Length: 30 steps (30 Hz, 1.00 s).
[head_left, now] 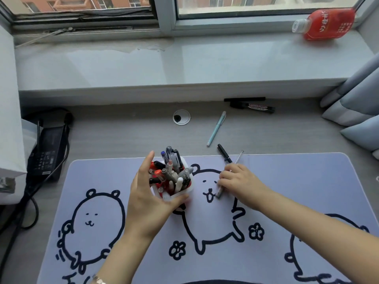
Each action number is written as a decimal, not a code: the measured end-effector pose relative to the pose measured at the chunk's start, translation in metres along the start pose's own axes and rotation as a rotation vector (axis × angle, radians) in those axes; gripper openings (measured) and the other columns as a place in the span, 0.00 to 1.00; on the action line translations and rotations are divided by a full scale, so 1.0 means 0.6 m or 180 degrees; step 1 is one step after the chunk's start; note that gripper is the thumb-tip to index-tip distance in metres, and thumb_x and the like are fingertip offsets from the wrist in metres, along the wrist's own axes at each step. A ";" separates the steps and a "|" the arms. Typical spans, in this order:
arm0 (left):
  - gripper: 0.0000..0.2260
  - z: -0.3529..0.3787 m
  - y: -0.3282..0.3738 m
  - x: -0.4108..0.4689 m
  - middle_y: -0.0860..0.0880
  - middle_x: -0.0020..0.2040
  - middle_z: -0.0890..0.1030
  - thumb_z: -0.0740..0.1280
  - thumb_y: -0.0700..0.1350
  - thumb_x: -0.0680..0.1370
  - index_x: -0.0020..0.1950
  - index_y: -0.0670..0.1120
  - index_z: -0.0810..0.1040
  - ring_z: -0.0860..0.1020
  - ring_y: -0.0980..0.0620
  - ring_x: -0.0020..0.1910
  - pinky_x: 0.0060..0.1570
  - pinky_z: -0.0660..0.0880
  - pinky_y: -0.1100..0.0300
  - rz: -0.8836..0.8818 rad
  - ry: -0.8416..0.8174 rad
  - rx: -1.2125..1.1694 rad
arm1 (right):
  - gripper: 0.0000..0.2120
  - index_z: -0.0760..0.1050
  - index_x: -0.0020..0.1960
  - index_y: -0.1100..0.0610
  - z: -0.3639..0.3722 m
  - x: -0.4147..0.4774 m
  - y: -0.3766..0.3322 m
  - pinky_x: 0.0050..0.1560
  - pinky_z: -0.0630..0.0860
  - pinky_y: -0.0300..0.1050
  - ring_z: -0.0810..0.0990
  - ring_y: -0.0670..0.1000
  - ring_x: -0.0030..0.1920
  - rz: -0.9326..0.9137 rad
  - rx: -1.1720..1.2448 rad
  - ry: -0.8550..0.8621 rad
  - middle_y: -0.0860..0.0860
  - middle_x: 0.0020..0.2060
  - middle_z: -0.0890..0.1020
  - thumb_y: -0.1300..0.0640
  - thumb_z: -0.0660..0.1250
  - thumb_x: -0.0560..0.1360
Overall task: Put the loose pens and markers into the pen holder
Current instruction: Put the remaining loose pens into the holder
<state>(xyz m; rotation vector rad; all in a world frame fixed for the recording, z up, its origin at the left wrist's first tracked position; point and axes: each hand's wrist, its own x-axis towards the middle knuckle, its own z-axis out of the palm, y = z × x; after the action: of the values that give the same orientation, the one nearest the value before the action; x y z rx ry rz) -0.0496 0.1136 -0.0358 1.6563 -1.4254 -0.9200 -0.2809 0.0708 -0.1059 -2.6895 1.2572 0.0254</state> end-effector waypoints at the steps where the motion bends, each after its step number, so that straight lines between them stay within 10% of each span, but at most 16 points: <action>1: 0.45 -0.001 0.000 -0.001 0.49 0.58 0.73 0.80 0.41 0.57 0.63 0.65 0.59 0.70 0.74 0.52 0.45 0.63 0.84 0.0021 -0.0011 0.0017 | 0.14 0.78 0.39 0.51 -0.001 -0.001 0.001 0.44 0.74 0.41 0.79 0.51 0.42 -0.0076 0.0017 0.0006 0.45 0.35 0.81 0.63 0.76 0.57; 5: 0.44 -0.007 -0.002 -0.001 0.53 0.57 0.72 0.79 0.50 0.56 0.62 0.71 0.56 0.70 0.70 0.55 0.48 0.62 0.84 -0.0001 0.0043 0.0118 | 0.06 0.77 0.48 0.59 -0.025 0.001 0.012 0.42 0.71 0.51 0.73 0.56 0.38 0.0965 0.1085 0.0456 0.52 0.38 0.75 0.61 0.61 0.75; 12: 0.44 -0.001 0.003 -0.004 0.52 0.58 0.73 0.80 0.48 0.58 0.63 0.70 0.56 0.72 0.57 0.57 0.50 0.62 0.83 0.0044 -0.0023 0.0181 | 0.07 0.73 0.49 0.61 -0.022 0.051 0.039 0.40 0.67 0.45 0.74 0.56 0.43 0.2770 0.2016 0.0020 0.53 0.41 0.76 0.57 0.64 0.75; 20: 0.45 -0.003 0.011 -0.012 0.50 0.59 0.73 0.79 0.49 0.58 0.63 0.69 0.56 0.72 0.55 0.58 0.51 0.63 0.83 0.0057 -0.0071 0.0224 | 0.12 0.62 0.33 0.56 -0.026 0.089 0.040 0.32 0.63 0.45 0.71 0.57 0.37 0.2970 0.2028 -0.0065 0.53 0.33 0.72 0.60 0.60 0.74; 30: 0.43 0.010 0.021 -0.012 0.56 0.56 0.73 0.79 0.51 0.57 0.64 0.66 0.59 0.73 0.55 0.56 0.47 0.62 0.84 -0.0092 -0.0141 0.0143 | 0.13 0.64 0.47 0.48 -0.215 0.010 -0.033 0.50 0.78 0.43 0.80 0.48 0.39 0.1922 0.4211 0.2507 0.47 0.32 0.74 0.65 0.49 0.80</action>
<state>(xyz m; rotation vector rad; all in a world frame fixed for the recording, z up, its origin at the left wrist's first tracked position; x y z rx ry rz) -0.0613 0.1189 -0.0272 1.7033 -1.4649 -0.9527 -0.2690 0.0577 0.0237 -1.1180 1.3995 -1.3308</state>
